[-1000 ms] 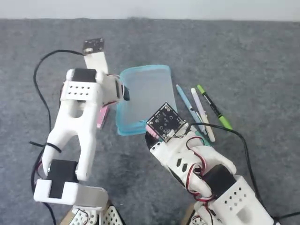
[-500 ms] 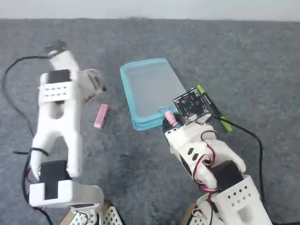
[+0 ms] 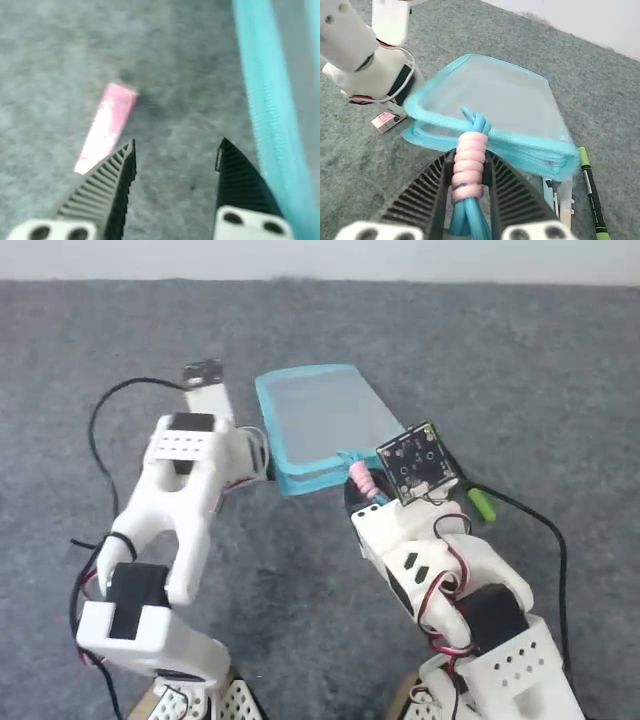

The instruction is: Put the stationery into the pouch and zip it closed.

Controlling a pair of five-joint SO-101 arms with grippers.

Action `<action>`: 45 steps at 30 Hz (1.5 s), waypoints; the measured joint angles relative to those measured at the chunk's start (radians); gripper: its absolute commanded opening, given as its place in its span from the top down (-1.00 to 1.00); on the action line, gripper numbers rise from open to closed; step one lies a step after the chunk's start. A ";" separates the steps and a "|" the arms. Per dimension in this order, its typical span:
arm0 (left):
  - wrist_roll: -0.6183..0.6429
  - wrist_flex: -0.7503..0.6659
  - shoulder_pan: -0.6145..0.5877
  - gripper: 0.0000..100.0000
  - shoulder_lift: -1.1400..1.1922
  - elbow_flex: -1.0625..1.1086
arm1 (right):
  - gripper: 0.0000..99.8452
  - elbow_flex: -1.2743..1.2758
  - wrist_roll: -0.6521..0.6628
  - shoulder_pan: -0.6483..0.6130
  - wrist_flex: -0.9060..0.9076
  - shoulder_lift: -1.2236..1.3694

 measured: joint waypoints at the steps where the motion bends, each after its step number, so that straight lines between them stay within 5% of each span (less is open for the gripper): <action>1: 0.000 -0.002 0.017 0.50 0.000 0.000 | 0.99 0.000 0.000 0.000 0.000 0.000; 7: 0.052 -0.103 0.051 0.50 0.000 -0.017 | 0.99 0.002 0.000 -0.011 0.049 0.000; 24: 0.068 -0.112 0.046 0.50 0.002 -0.183 | 0.99 0.199 0.138 -0.175 0.023 0.000; 39: 0.074 0.018 0.120 0.51 0.002 -0.183 | 0.99 0.199 0.046 -0.114 -0.063 0.000; 45: 0.170 0.028 -0.083 0.51 0.002 -0.184 | 0.99 0.164 -0.031 0.063 -0.066 0.000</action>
